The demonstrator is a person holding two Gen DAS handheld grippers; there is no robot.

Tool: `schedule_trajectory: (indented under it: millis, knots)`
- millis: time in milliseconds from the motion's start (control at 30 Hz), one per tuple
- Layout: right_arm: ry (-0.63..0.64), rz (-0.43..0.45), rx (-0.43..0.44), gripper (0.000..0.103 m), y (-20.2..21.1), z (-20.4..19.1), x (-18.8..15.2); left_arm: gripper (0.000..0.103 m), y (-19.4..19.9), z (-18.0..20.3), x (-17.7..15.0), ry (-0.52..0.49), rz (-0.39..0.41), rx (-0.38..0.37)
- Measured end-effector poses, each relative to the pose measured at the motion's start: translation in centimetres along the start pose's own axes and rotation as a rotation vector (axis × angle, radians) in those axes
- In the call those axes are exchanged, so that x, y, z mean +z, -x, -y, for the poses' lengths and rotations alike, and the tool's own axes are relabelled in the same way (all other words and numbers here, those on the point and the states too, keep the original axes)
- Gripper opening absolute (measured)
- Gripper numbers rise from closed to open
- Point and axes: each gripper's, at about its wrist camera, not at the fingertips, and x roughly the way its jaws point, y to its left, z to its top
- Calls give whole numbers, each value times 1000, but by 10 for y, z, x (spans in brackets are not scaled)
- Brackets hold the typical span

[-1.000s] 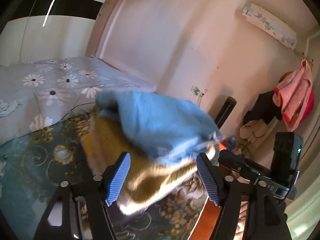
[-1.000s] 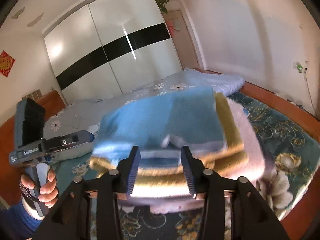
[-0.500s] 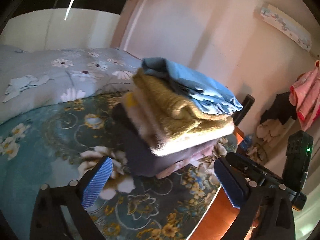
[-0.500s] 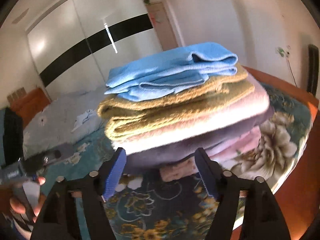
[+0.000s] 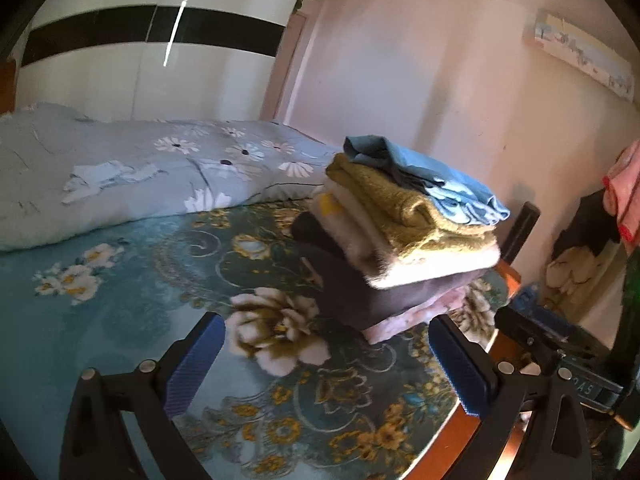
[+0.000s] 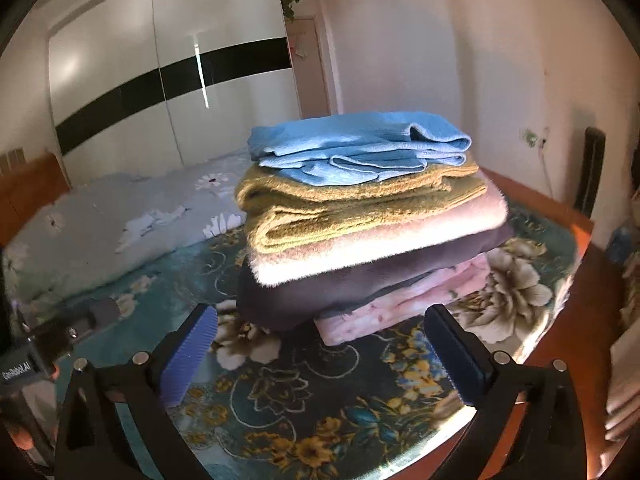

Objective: Fold clothes

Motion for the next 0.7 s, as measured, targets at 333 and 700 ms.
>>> schedule_trajectory:
  millis: [333, 700]
  knots:
    - [21, 13, -88, 103, 16, -24, -12, 103, 26, 12, -11, -130, 62, 71]
    - [62, 25, -164, 103, 26, -42, -32, 103, 22, 10, -15, -116, 67, 87]
